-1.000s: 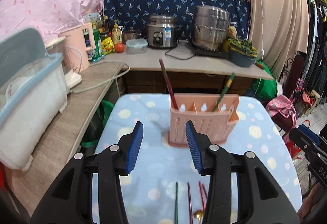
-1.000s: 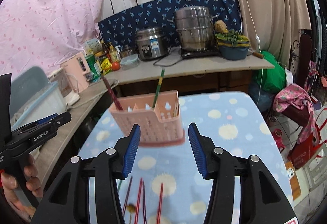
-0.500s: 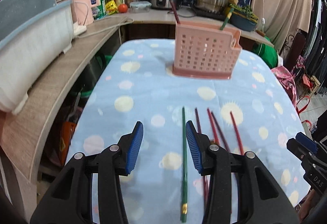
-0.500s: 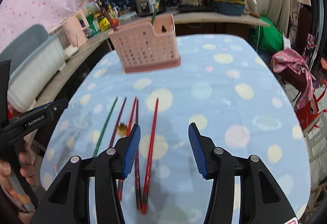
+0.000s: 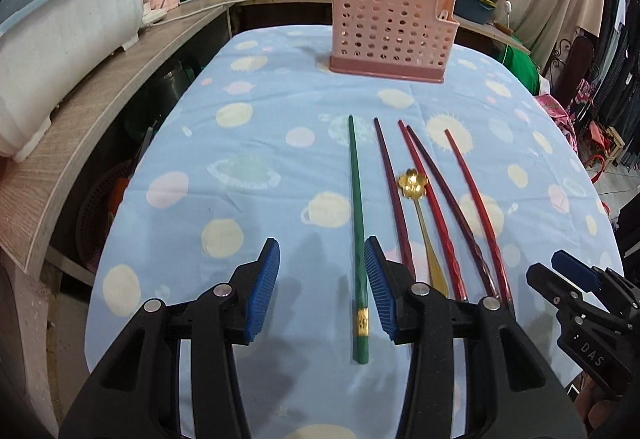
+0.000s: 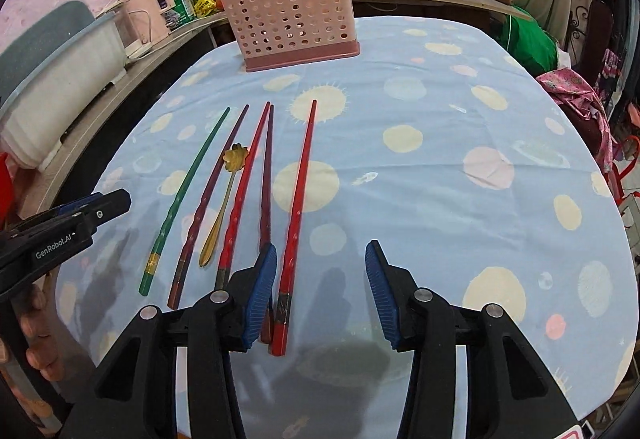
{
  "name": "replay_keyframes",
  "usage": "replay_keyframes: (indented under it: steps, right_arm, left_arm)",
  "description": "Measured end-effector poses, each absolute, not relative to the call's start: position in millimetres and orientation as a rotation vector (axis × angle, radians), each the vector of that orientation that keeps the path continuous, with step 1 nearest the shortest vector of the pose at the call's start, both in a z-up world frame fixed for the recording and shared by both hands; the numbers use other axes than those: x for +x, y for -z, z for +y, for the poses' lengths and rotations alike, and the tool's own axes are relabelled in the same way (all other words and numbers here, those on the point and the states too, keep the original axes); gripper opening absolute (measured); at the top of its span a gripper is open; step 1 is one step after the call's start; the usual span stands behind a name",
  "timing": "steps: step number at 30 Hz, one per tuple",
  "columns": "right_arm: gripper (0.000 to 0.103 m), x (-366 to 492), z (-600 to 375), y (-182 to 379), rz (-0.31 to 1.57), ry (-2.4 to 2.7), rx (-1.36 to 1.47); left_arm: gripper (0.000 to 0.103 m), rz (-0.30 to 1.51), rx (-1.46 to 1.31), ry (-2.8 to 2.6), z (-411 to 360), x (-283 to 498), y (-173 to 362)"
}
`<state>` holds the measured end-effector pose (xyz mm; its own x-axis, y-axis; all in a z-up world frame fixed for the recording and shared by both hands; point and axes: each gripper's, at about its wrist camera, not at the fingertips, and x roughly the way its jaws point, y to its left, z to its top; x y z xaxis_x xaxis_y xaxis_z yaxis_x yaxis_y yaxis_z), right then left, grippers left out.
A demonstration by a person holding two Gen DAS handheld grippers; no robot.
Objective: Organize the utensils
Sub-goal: 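Close the left gripper on a green chopstick while the right gripper closes on a red chopstick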
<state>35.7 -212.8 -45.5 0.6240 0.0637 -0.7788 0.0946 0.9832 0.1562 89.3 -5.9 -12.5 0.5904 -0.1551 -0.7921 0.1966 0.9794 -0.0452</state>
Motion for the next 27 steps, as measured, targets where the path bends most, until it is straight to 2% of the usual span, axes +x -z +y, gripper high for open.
replay_keyframes:
  steps: [6,27]
  right_arm:
    - [0.023,36.3,-206.0,57.1,0.937,-0.002,0.183]
    - [0.014,26.3,-193.4,68.1,0.943,-0.008,0.127]
  left_arm:
    - [0.042,0.946,0.049,0.202,-4.8,82.0,24.7]
    - [0.042,0.995,0.071,0.235,-14.0,66.7,45.2]
